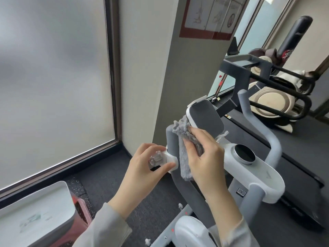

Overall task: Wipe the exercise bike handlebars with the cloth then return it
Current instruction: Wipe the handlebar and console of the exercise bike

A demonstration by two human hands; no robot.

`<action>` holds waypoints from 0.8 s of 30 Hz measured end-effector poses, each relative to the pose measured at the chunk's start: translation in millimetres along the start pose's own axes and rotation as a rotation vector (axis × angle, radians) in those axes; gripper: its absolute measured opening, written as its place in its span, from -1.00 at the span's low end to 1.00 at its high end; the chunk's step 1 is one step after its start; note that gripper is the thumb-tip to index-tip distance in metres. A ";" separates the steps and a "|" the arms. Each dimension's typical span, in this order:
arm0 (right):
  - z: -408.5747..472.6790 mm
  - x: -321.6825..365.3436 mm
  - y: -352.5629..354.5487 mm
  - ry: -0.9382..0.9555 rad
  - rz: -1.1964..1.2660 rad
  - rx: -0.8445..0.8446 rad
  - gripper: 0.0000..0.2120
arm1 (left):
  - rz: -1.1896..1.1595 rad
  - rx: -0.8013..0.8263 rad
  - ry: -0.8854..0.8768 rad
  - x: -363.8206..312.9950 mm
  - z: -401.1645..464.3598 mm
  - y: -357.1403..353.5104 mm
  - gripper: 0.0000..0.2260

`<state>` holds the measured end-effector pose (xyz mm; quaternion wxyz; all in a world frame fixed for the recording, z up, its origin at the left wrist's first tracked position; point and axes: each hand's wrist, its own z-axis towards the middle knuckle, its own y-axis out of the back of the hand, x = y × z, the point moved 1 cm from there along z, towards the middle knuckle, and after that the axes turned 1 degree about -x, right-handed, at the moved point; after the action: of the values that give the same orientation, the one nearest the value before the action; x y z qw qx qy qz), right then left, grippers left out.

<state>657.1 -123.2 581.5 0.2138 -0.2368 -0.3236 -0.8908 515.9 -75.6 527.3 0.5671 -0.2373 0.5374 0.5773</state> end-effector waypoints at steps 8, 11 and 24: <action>-35.7 -12.5 21.0 -0.145 -0.038 0.095 -0.76 | 0.000 0.034 -0.044 5.2 5.4 3.0 -0.64; -16.3 0.2 17.1 -0.002 -0.112 -0.047 -0.74 | -0.021 0.033 -0.046 7.1 6.3 3.0 -0.61; -35.6 -2.8 9.8 0.037 -0.166 0.075 -0.72 | -0.073 0.116 -0.051 19.5 16.2 11.7 -0.57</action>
<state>654.5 -153.6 560.4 0.1541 -0.1844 -0.3710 -0.8970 506.0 -50.8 519.2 0.6141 -0.2088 0.5465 0.5298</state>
